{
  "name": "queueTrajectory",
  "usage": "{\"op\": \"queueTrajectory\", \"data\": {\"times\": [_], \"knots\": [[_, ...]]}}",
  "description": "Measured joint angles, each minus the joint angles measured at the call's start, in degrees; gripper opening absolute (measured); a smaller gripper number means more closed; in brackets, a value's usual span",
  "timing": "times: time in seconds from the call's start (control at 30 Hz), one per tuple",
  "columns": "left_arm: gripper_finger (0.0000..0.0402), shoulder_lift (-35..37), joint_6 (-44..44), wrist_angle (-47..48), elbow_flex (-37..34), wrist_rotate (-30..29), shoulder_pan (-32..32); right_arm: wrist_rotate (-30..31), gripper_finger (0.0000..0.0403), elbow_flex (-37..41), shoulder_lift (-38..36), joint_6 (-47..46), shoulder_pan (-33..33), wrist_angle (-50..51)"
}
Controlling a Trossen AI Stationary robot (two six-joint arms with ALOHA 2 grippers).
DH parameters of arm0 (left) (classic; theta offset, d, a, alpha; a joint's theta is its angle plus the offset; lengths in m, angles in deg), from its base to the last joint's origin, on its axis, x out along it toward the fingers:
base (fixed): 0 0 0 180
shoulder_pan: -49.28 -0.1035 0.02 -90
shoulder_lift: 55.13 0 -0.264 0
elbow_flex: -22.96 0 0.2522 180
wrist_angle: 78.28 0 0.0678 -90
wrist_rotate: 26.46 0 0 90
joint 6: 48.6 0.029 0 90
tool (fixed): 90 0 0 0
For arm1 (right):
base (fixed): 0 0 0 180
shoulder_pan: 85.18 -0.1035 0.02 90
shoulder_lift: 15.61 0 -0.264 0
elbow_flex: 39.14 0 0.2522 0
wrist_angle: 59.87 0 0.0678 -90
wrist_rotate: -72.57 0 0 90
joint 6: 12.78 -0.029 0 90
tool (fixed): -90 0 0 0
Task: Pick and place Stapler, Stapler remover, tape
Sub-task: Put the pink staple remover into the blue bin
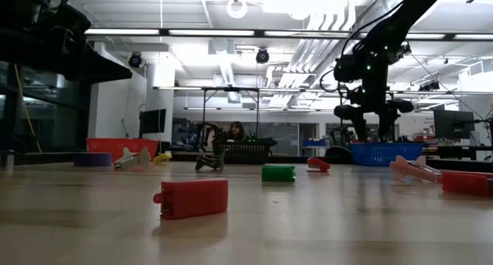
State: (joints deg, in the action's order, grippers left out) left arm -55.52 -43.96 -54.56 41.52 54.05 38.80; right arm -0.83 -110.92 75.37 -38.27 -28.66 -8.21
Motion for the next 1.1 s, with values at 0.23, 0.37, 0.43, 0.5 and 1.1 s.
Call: {"op": "queueTrajectory", "data": {"times": [0.23,0.37,0.43,0.5,1.1], "knots": [[0.0138,0.0,0.0,0.0,0.0,0.0,0.0,-1.1,0.0266,0.0,-5.8,0.1,-5.0,2.8],[0.0138,0.0,0.0,0.0,0.0,0.0,0.0,-4.4,0.0266,0.0,-9.1,1.1,-10.5,4.0],[0.0138,0.0,0.0,0.0,0.0,0.0,0.0,-6.1,0.0266,0.0,-10.0,3.4,-13.6,4.2],[0.0138,0.0,0.0,0.0,0.0,0.0,0.0,-7.3,0.0266,0.0,-10.5,5.2,-16.8,4.3],[0.0138,0.0,0.0,0.0,0.0,0.0,0.0,-13.8,0.0266,0.0,-10.3,-27.9,-39.8,21.1]]}}
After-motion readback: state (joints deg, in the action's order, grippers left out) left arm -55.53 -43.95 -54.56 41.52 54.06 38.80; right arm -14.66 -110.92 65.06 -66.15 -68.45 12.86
